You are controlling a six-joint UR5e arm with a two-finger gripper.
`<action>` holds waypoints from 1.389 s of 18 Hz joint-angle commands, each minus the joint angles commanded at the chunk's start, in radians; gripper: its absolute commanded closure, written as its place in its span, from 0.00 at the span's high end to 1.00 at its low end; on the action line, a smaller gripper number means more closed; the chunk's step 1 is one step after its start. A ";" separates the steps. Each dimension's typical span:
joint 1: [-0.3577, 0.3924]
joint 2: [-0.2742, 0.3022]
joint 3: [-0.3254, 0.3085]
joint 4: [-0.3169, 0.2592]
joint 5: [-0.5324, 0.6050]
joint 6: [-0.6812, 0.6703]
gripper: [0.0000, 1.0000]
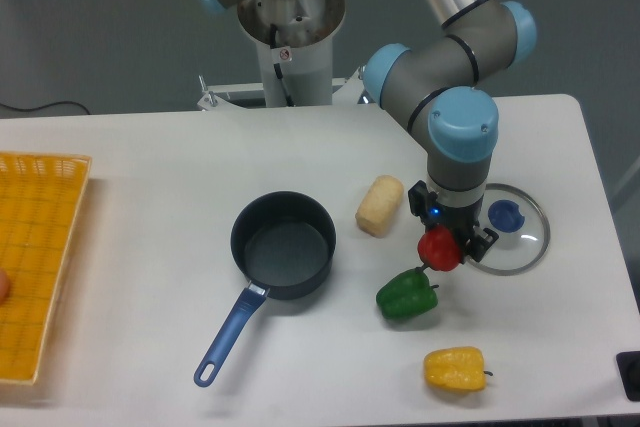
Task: Place the red pepper in the pot
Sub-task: 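Hold the red pepper in the gripper above the table, then carry the red pepper over to the dark blue saucepan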
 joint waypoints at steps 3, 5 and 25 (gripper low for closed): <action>-0.002 0.002 -0.002 -0.002 0.002 0.000 0.52; -0.024 0.005 -0.002 -0.005 0.003 -0.002 0.52; -0.282 0.126 -0.123 -0.091 0.006 -0.268 0.52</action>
